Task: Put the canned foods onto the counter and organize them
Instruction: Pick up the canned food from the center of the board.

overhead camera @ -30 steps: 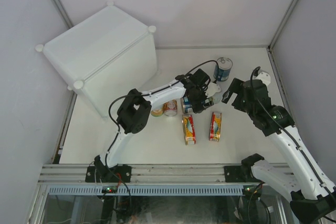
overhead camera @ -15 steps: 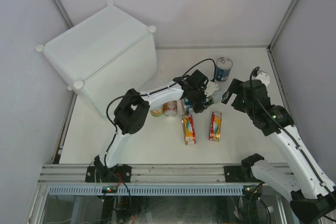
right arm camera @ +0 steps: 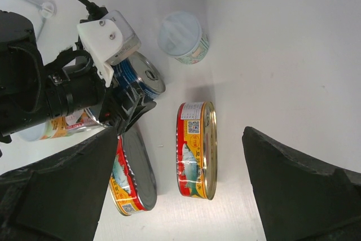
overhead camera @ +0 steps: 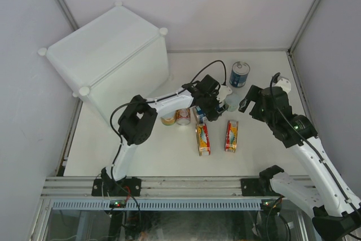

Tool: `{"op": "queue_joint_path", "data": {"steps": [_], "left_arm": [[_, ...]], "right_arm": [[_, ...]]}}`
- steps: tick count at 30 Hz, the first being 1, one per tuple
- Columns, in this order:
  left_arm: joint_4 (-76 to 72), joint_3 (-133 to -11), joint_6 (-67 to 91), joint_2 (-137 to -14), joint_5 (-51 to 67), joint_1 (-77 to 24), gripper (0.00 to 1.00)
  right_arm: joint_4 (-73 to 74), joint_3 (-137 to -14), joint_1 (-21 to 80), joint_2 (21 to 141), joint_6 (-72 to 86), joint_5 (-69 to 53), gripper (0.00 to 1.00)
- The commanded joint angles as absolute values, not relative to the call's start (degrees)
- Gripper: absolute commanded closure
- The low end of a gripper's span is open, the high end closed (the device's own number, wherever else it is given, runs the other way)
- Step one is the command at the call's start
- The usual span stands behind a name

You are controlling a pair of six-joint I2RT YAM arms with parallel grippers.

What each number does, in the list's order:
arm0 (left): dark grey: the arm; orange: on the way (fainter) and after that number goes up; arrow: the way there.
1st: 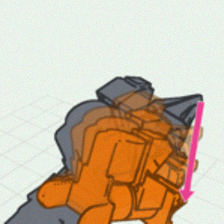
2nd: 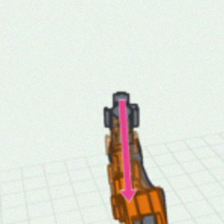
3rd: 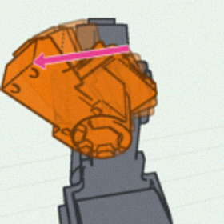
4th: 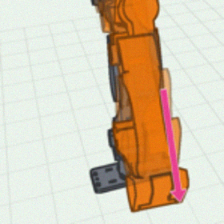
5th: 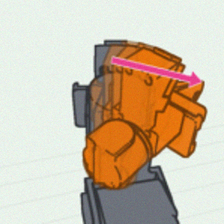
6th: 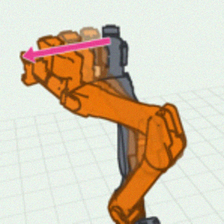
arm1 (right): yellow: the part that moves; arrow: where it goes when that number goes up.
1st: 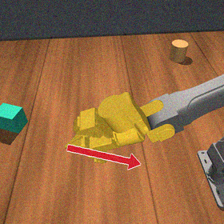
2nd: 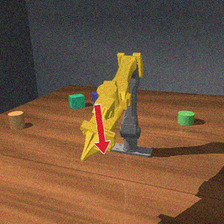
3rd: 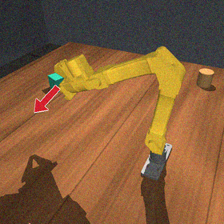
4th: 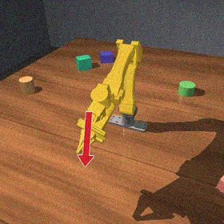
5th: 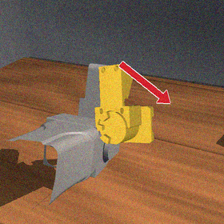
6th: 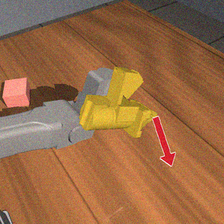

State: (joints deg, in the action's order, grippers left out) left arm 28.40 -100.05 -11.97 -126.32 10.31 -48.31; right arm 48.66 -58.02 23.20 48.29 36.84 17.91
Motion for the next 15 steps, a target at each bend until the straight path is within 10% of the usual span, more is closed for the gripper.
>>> {"op": "queue_joint_path", "data": {"steps": [1, 15], "left_arm": [[23.20, -100.35, -9.68, -118.59, 10.90, -47.65, 1.00], [21.13, -98.36, -8.23, -115.18, 9.52, -46.99, 1.00]], "right_arm": [[46.99, -59.71, 22.77, 47.16, 35.90, 18.33, 0.09], [45.54, -58.12, 21.55, 45.41, 36.12, 17.69, 0.09]]}}
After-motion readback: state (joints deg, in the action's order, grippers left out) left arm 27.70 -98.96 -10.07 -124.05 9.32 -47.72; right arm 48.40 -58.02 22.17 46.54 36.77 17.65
